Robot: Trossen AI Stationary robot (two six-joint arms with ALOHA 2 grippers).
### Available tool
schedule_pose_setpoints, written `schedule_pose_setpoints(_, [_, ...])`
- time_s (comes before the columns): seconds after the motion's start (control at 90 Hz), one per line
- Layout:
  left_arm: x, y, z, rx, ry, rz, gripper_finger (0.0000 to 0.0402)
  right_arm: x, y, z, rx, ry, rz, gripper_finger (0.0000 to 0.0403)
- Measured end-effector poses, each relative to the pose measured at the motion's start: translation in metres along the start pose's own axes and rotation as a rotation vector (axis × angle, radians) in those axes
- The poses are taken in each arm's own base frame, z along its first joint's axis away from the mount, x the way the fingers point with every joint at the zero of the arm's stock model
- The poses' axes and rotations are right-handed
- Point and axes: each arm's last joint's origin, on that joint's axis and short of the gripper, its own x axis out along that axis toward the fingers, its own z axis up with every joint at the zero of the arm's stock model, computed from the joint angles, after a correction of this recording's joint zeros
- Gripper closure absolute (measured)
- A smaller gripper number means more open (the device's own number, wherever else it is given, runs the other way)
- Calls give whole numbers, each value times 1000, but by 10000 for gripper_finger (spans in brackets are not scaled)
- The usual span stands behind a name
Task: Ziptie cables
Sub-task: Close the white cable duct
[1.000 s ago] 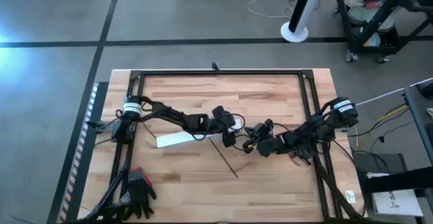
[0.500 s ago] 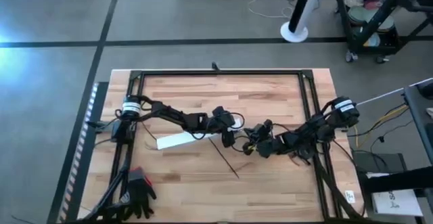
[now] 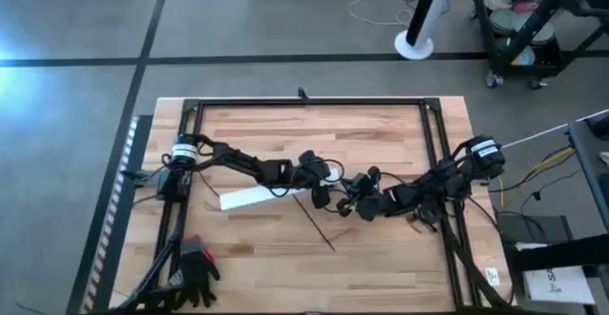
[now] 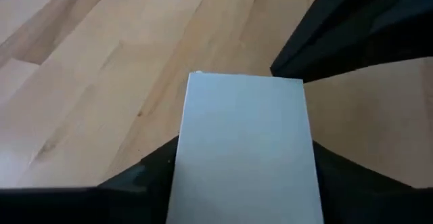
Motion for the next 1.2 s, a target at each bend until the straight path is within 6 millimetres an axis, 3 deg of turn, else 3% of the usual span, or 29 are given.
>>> schedule_pose_setpoints(0.267, [0,0,1,-10,-5,-2,169,-2,-4,-2,59,40,-9,403])
schedule_pose_setpoints(0.533, [0,0,2,-16,-28,-7,193,-1,-2,-1,41,38,2,403])
schedule_pose_setpoints(0.811, [6,4,5,-44,-67,-15,161,-2,-6,-5,59,64,-17,403])
schedule_pose_setpoints(1.2, [7,4,6,-45,-77,-21,178,-2,-6,-6,86,69,-18,403])
